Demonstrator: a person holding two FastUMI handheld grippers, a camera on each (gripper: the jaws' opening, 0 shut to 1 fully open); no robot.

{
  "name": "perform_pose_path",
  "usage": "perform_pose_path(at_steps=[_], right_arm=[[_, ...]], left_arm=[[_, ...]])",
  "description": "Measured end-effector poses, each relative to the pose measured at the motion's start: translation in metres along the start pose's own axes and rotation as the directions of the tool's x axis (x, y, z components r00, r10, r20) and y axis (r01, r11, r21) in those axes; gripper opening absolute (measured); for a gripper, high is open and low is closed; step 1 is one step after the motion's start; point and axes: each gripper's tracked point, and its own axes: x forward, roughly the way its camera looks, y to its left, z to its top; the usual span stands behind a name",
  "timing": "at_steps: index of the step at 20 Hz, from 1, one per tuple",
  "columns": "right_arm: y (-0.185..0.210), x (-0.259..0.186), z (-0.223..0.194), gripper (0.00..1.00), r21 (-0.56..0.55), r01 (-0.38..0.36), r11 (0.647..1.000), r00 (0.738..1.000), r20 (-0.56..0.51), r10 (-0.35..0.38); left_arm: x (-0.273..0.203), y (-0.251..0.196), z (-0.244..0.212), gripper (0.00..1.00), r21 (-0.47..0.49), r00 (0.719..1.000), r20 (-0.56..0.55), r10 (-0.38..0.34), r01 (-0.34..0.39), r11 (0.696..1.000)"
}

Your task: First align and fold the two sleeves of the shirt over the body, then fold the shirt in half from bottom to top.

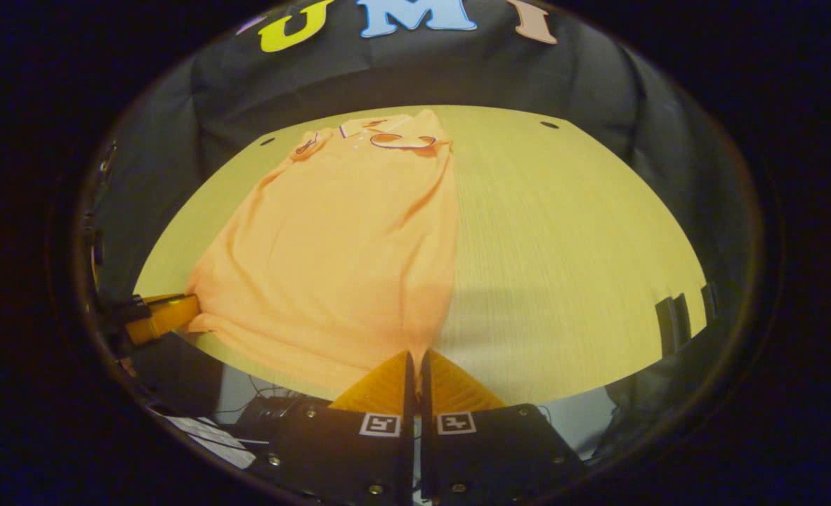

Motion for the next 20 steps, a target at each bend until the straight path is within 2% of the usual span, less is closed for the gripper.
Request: perform_pose_path(at_steps=[3,9,16,20], right_arm=[[-0.001,-0.011,0.015,0.04,0.034,-0.024,0.999,0.999,0.028,0.023],[0.005,-0.027,0.058,0.05,0.021,-0.056,0.998,0.996,0.077,0.054],[0.016,-0.031,0.151,0.05,-0.009,-0.074,0.997,0.979,0.191,0.075],[0.015,-0.022,0.198,0.05,-0.029,-0.062,0.998,0.972,0.225,0.066]], left_arm=[[-0.006,0.0,0.016,0.06,-0.009,1.0,0.026,-0.003,0.003,1.0],[-0.016,0.003,0.063,0.06,-0.016,0.997,0.081,-0.012,0.013,1.0],[-0.014,0.008,0.147,0.06,-0.032,0.984,0.179,-0.016,0.022,0.999],[0.0,0.014,0.19,0.06,-0.039,0.977,0.213,-0.018,0.026,0.999]])
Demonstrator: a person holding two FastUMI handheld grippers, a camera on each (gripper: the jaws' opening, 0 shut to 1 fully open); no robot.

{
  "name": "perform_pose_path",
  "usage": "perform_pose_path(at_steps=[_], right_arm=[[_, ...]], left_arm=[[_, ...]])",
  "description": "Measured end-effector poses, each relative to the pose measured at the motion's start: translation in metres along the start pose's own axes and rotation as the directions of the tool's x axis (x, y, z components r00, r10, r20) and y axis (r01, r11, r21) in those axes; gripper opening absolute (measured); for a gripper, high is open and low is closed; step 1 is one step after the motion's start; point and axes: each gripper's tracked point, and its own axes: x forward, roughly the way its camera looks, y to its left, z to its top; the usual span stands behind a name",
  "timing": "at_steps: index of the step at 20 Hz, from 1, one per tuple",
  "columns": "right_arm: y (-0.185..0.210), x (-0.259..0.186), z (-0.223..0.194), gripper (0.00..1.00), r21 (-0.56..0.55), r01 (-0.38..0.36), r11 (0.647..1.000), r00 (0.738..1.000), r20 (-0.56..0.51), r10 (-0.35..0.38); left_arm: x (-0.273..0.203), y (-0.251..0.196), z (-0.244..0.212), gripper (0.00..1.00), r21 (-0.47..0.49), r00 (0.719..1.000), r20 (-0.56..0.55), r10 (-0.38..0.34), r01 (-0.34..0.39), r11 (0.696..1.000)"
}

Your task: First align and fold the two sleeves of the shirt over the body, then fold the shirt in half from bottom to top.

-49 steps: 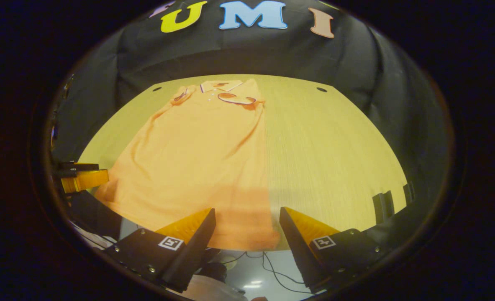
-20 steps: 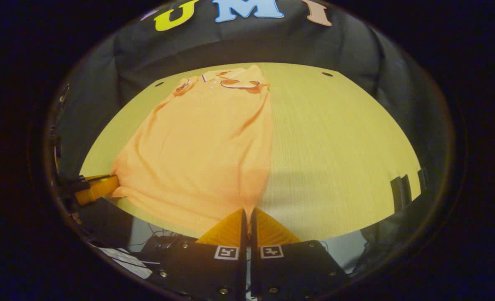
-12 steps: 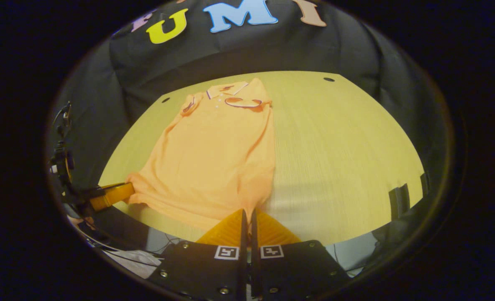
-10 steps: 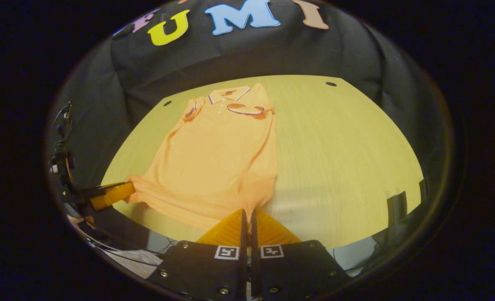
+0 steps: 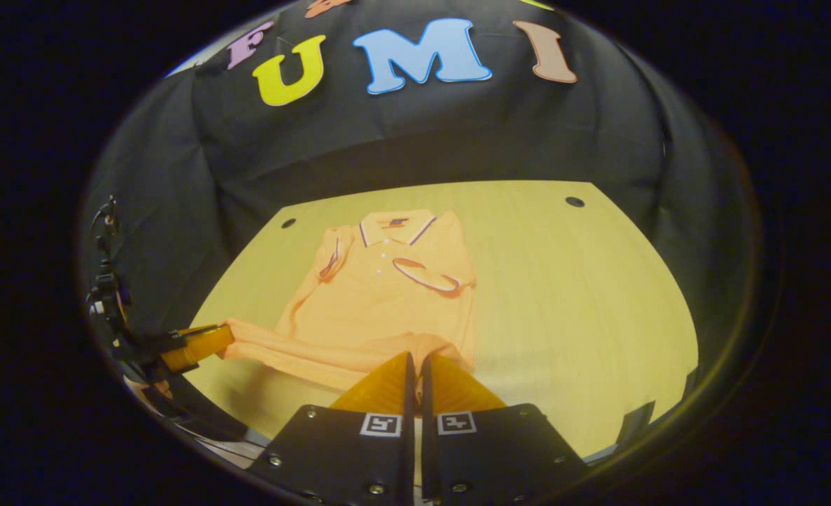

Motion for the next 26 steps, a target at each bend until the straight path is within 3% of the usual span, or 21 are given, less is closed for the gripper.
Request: perform_pose_path(at_steps=[16,26], right_arm=[[-0.025,0.106,0.125,0.04,0.0,0.112,0.994,0.992,0.057,-0.111],[-0.032,0.194,0.182,0.04,0.008,0.178,0.984,0.979,0.097,-0.178]], left_arm=[[0.139,0.002,0.155,0.06,-0.029,0.992,0.119,-0.048,0.052,0.998],[0.232,0.017,0.204,0.06,-0.001,0.983,0.18,-0.042,0.043,0.999]])
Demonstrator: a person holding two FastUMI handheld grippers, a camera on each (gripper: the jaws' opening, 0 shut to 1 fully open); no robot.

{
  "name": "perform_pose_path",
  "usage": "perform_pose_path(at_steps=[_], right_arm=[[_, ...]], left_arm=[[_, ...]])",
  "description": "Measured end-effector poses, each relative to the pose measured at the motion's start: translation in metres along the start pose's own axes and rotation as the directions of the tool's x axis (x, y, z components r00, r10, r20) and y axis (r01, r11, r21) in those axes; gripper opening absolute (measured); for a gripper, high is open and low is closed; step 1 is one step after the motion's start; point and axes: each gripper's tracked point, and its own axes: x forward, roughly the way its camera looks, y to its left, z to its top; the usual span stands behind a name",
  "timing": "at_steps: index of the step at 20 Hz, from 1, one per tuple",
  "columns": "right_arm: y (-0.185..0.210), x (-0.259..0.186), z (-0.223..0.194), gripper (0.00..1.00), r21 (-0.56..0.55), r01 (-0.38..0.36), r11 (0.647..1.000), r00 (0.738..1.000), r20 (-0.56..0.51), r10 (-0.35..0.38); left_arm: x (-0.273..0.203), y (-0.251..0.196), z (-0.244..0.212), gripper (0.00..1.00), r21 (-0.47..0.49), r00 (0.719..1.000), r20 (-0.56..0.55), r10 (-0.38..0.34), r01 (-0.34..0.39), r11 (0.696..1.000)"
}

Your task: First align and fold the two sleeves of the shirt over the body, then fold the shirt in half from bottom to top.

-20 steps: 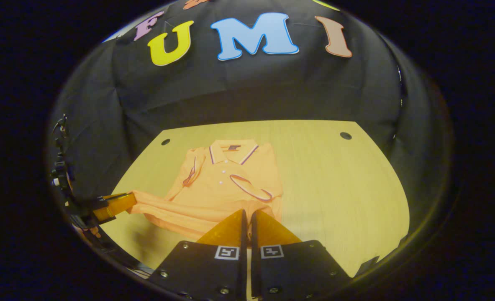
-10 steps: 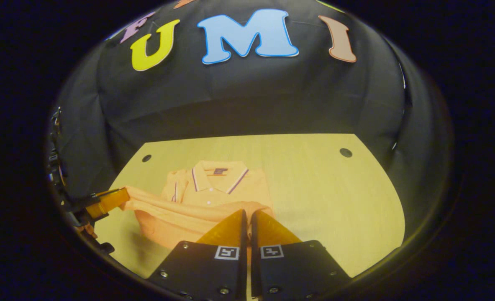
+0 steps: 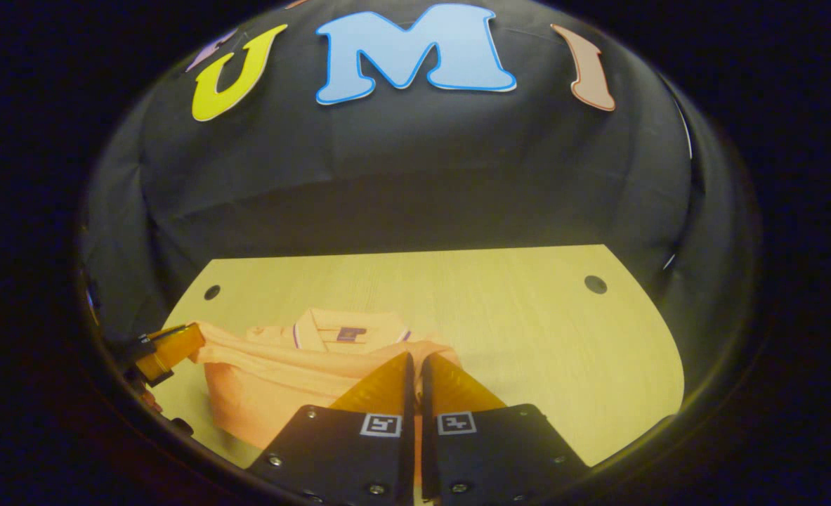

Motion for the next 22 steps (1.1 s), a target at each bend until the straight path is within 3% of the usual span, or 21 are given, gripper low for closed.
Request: perform_pose_path(at_steps=[8,20,22], right_arm=[[-0.01,0.058,-0.003,0.04,-0.056,0.085,0.995,0.996,-0.001,-0.085],[-0.01,0.084,-0.033,0.07,-0.141,0.1,0.985,0.99,-0.083,-0.112],[-0.01,0.085,-0.036,0.08,-0.159,0.094,0.983,0.99,-0.092,-0.11]], left_arm=[[0.055,0.001,0.005,0.06,0.026,0.998,0.055,-0.008,0.007,1.0],[0.084,0.015,-0.035,0.08,0.035,0.998,-0.046,0.048,-0.046,0.998],[0.082,0.016,-0.038,0.12,0.037,0.997,-0.054,0.054,-0.052,0.998]])
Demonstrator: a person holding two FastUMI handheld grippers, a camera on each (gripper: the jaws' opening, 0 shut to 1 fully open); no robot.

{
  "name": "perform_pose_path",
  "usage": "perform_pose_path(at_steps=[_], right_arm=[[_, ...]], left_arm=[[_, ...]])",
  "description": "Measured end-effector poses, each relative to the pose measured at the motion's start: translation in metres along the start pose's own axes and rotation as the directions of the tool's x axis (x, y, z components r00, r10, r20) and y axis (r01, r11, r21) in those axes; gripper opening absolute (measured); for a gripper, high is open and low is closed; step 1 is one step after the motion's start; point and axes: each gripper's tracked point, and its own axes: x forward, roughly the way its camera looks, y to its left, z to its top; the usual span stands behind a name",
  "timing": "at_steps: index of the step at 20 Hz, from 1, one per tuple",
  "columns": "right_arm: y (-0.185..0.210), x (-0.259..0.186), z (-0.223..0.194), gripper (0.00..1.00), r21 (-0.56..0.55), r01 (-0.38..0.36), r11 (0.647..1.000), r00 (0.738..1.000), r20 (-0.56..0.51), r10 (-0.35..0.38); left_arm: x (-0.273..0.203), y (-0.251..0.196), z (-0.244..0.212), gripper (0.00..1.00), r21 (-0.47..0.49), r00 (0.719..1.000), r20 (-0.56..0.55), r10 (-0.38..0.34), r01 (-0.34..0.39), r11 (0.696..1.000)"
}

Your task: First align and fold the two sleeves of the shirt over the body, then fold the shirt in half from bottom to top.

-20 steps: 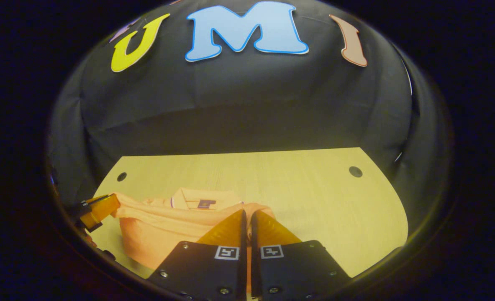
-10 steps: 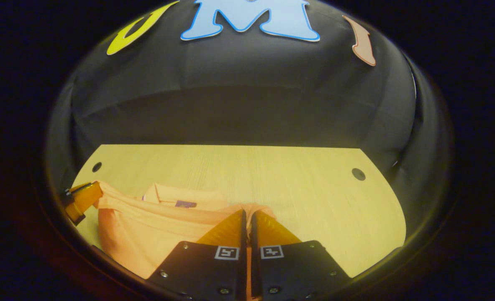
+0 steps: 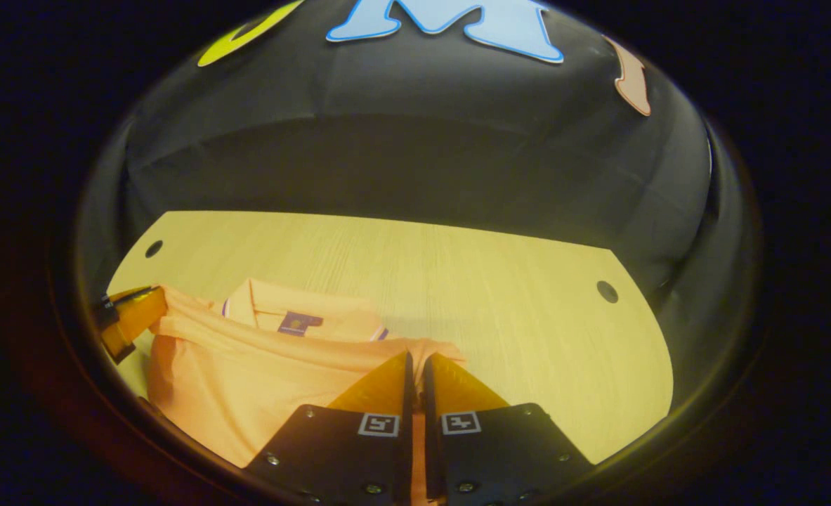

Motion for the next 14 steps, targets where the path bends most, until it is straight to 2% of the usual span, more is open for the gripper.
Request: perform_pose_path(at_steps=[5,6,7,8,9,11,13,14], right_arm=[[0.001,-0.01,-0.002,0.1,-0.044,-0.021,0.999,1.0,0.003,0.021],[0.0,-0.015,-0.001,0.14,-0.05,-0.019,0.999,1.0,0.008,0.02],[0.001,-0.019,0.001,0.18,-0.057,-0.024,0.998,0.999,0.02,0.025],[0.0,-0.025,0.004,0.29,-0.062,-0.023,0.998,0.999,0.033,0.025],[0.0,-0.031,0.005,0.29,-0.066,-0.025,0.998,0.999,0.044,0.028],[0.001,-0.045,0.006,0.5,-0.073,-0.036,0.997,0.997,0.065,0.041],[0.0,-0.062,0.009,0.52,-0.067,-0.044,0.997,0.994,0.095,0.051],[0.002,-0.071,0.009,0.64,-0.061,-0.053,0.997,0.993,0.105,0.059]], left_arm=[[-0.011,0.006,-0.004,0.13,0.023,0.999,-0.017,0.029,-0.029,0.999],[-0.014,0.006,-0.006,0.13,0.024,0.999,-0.023,0.028,-0.028,0.999],[-0.021,0.006,-0.005,0.18,0.025,0.999,-0.022,0.031,-0.03,0.999],[-0.026,0.007,-0.003,0.22,0.026,0.999,-0.012,0.037,-0.037,0.999],[-0.033,0.006,-0.002,0.23,0.025,0.999,-0.006,0.036,-0.036,0.999],[-0.048,0.004,0.0,0.27,0.024,0.999,-0.001,0.035,-0.035,0.999],[-0.066,0.003,0.007,0.37,0.023,0.999,0.026,0.042,-0.043,0.999],[-0.077,0.001,0.012,0.4,0.021,0.998,0.043,0.042,-0.043,0.999]])
